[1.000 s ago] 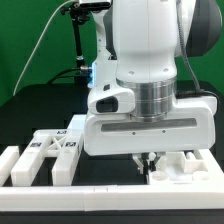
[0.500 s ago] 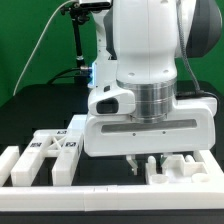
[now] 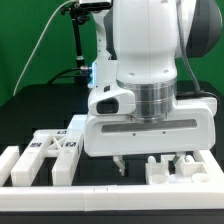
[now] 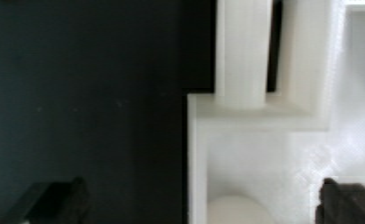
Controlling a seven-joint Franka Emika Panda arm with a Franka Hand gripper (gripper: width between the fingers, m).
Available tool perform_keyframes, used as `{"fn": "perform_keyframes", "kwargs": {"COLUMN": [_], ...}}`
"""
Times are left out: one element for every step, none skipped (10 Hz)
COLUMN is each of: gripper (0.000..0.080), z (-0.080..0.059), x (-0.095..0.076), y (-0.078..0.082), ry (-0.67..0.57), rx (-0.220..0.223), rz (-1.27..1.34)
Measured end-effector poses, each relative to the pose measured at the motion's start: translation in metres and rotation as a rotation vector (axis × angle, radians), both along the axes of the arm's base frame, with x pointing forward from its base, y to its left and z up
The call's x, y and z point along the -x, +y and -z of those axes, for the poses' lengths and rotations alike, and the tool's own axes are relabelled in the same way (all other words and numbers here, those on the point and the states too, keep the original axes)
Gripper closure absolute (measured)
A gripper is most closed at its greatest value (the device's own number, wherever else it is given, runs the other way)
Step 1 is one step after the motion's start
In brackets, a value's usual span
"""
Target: Assemble chair
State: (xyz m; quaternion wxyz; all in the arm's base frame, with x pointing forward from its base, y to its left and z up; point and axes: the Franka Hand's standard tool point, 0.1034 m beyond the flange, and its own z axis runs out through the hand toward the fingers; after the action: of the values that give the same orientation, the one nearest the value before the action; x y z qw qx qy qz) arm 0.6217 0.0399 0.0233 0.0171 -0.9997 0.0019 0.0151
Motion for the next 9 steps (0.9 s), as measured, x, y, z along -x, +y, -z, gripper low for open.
{"fn": "perform_keyframes", "kwargs": {"gripper": [0.0151, 0.0151, 0.0151, 0.0151, 0.0151, 0.0151, 0.0151, 0.0151, 0.0151], "z": [0.0, 0.0, 0.0, -0.002, -0.011, -0.022, -0.03, -0.041, -0.05], "x": [0.0, 0.0, 0.0, 0.001, 0.009, 0.029, 0.048, 0.057, 0.074], "y": [0.0, 0.0, 0.0, 0.0, -0.001, -0.006, -0.013, -0.014, -0.011], "ry": [0.0, 0.0, 0.0, -0.001, 0.001, 0.017, 0.061, 0.06, 0.103], "rx": [0.0, 0.0, 0.0, 0.0, -0.001, -0.001, 0.0, 0.001, 0.0], "rz": [0.0, 0.0, 0.0, -0.001, -0.003, 0.003, 0.009, 0.021, 0.024]}}
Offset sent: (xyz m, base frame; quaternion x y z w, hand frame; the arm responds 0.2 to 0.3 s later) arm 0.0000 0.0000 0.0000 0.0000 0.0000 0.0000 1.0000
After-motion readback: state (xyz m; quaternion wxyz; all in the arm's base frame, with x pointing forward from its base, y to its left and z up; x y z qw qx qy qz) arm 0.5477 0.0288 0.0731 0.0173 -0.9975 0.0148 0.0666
